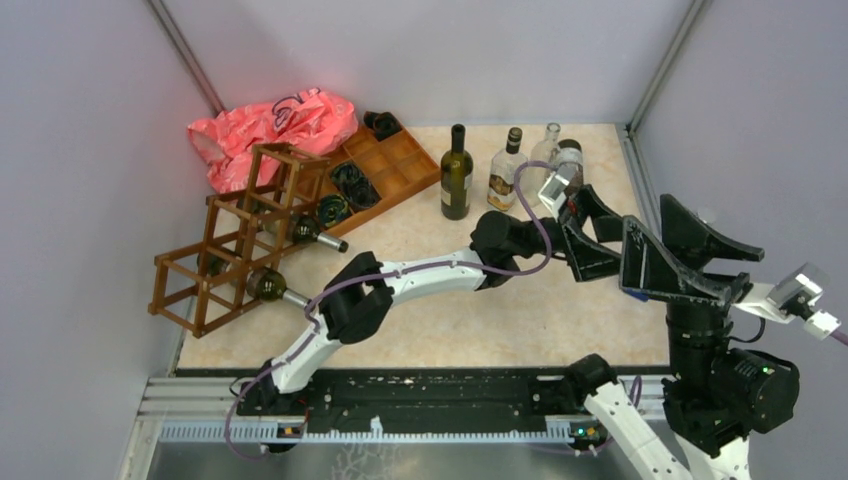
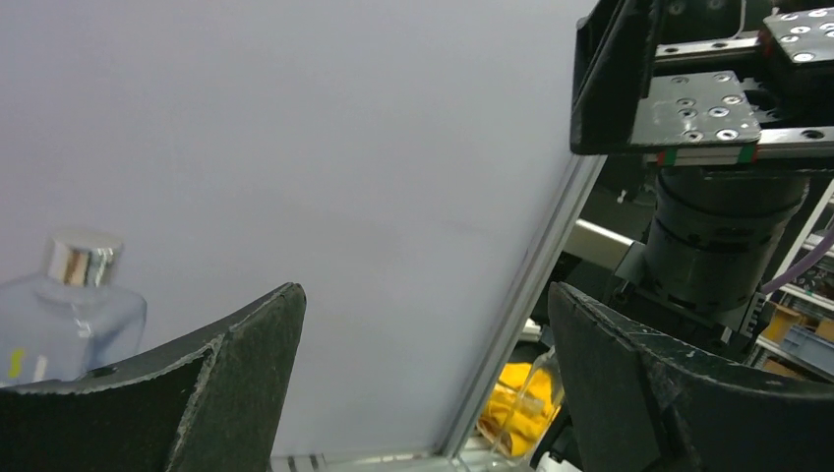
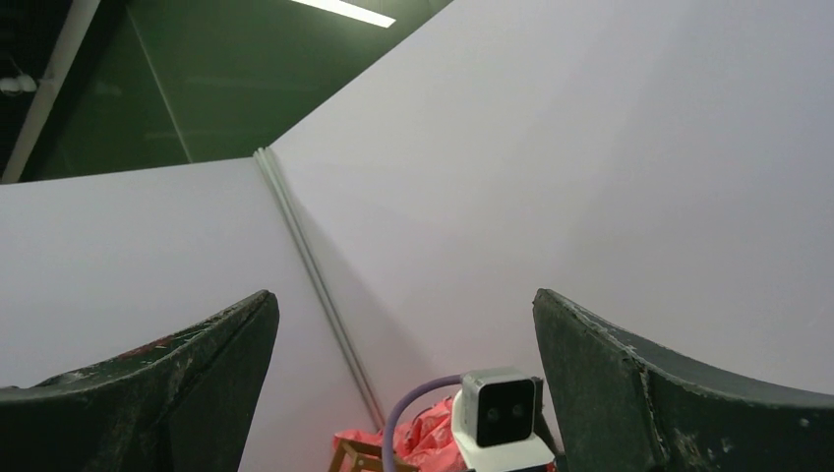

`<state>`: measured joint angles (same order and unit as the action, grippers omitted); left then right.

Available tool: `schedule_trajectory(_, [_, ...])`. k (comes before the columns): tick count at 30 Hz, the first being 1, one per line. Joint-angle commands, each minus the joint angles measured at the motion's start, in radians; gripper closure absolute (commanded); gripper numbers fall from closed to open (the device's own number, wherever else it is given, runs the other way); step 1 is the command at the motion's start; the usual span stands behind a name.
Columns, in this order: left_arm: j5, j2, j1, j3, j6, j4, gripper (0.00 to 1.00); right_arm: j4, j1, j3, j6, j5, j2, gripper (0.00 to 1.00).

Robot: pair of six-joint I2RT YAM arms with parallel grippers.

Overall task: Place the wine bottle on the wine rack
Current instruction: Pick up the wine bottle from the center of the board.

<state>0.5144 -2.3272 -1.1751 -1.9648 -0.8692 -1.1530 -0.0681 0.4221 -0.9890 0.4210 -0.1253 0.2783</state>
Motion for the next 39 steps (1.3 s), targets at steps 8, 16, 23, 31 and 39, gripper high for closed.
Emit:
schedule_trajectory(8, [-0.006, 0.173, -0.008, 0.204, 0.198, 0.052, 0.02, 0.141, 0.044, -0.147, -0.057, -0.129, 0.093, 0.01])
schedule_trajectory(16, [-0.307, 0.498, -0.007, 0.434, 0.597, 0.789, 0.02, 0.501, 0.520, -0.678, -0.505, -0.679, 0.431, 0.01])
schedule_trajectory(23, [-0.415, 0.620, 0.102, 0.352, 0.748, 1.161, 0.02, 0.065, 1.193, -0.576, -1.010, -1.273, 0.358, 0.02])
schedule_trajectory(31, [-0.474, 0.784, 0.263, 0.402, 0.804, 1.243, 0.02, -0.409, 1.273, -0.464, -1.502, -1.287, 0.440, 0.02])
schedule_trajectory(39, [-0.450, 0.963, 0.344, 0.583, 0.792, 1.166, 0.02, -0.251, 1.273, -0.483, -1.427, -0.928, 0.508, 0.01])
